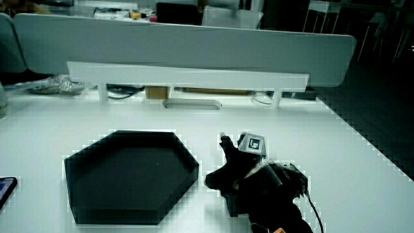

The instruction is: Pick paper clip from desk

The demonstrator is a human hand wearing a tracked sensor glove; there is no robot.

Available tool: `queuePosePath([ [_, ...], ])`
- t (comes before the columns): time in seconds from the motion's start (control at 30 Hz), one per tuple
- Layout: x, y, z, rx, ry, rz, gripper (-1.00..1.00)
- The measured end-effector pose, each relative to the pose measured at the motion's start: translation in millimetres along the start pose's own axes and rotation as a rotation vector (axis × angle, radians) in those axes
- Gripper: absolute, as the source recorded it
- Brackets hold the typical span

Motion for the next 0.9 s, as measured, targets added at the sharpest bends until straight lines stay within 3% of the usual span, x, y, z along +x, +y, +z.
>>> queuePosePath([
  [0.03,3.9,5.2,-1.1,0.012,-0.016,-0.02,0.0],
  [0.07,6.1,5.4,1.7,0.034,-0.014,-0.001,0.0],
  [0.13,14.5,9.4,3.6,-0.008,0.019,-0.036,0.0],
  [0.17,12.5,1.9,8.6,0.001,0.017,0.0,0.0],
  [0.2,17.2,5.0,8.4,-0.001,0.008,-0.052,0.0],
  [0.23,19.5,6.5,8.3,-0.027,0.02,-0.042,0.0],
  [0.3,23.3,6.6,11.0,-0.019,0.014,-0.068,0.0],
  [0.43,21.4,5.7,12.5,-0.038,0.014,-0.057,0.0],
  [0.47,19.9,6.1,12.4,-0.018,0.016,-0.062,0.0],
  [0.6,17.8,12.9,6.4,-0.004,0.049,-0.038,0.33],
  [0.63,20.6,17.3,4.2,-0.027,0.081,-0.029,0.42],
  [0.67,21.4,14.8,4.1,-0.014,0.134,0.006,0.5],
  [0.7,24.2,17.0,3.6,0.024,0.127,0.001,0.58],
  [0.87,28.1,17.2,4.5,0.023,0.137,0.009,1.0],
  [0.9,28.2,16.6,3.7,0.033,0.131,0.005,1.0],
])
